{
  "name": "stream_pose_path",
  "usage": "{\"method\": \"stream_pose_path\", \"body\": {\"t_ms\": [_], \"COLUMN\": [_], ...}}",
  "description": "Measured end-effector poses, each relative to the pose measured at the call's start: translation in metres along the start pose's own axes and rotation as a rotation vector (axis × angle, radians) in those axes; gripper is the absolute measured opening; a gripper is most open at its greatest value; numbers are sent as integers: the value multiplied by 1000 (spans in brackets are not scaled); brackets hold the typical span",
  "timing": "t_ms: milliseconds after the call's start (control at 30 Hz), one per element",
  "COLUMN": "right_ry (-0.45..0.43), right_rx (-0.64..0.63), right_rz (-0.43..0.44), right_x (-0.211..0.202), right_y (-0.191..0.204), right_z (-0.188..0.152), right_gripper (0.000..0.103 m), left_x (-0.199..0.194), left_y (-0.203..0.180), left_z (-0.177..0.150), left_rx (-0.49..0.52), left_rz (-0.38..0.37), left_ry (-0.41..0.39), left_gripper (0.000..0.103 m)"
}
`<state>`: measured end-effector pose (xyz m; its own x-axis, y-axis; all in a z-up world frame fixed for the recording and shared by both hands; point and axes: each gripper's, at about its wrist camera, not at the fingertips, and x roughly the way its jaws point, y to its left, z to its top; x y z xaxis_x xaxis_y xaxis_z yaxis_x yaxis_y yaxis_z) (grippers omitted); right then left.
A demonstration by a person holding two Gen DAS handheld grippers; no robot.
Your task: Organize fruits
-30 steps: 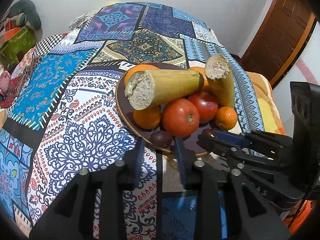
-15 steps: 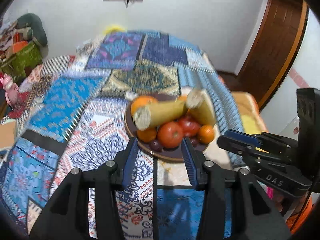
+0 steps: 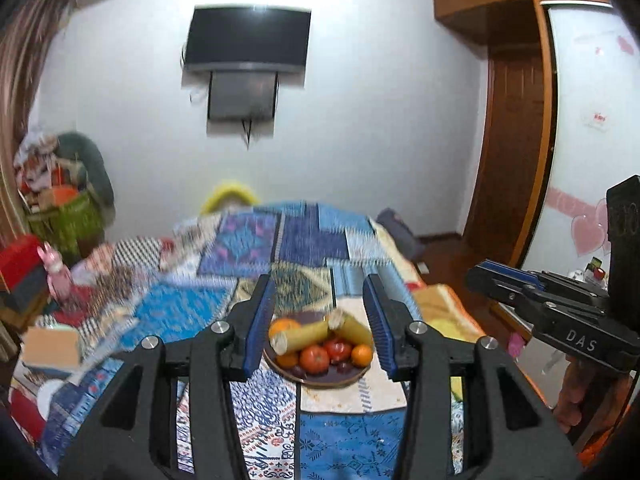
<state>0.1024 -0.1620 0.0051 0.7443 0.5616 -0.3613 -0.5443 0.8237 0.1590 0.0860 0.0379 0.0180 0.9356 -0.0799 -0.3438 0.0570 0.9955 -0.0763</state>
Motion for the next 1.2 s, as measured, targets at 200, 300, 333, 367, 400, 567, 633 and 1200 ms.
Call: {"method": "stream_pose_path", "body": {"t_ms": [200,300,333,367,400,567,633,1200], "right_ry": [-86,-112,-120,-126,-132,-156,-158,-188], "right_rx": [-32,-38,-39,-42,-44,-55,-64,-61], "right_rz": [-24,-48,-56,-66,-75,-106,-123,-170], "right_x": [-28,-32,-33,-34,-36,-42,-43,-57], "right_y": [19,23,23,24,26,30,33,34], "right_z": [2,1,1,1,1,-1,-2,-8], "right_gripper": [40,59,62,68,73,85,89,103], "left_x": [-42,-53,-56,-60,-61,-69,-71,-74], "left_y": [-7,-8,-8,-9,-10,-9,-9,-13], "left_z": [6,7,7,7,6,5,5,0], "left_rx": [13,20,23,26,28,15,14,15], "left_rz": [33,39,41,42,44,52,55,69], "left_ry": [-110,-141,-150,-158,-164,-174,-175,-175], "left_gripper": [68,77,82,87,89,102,102,103]}}
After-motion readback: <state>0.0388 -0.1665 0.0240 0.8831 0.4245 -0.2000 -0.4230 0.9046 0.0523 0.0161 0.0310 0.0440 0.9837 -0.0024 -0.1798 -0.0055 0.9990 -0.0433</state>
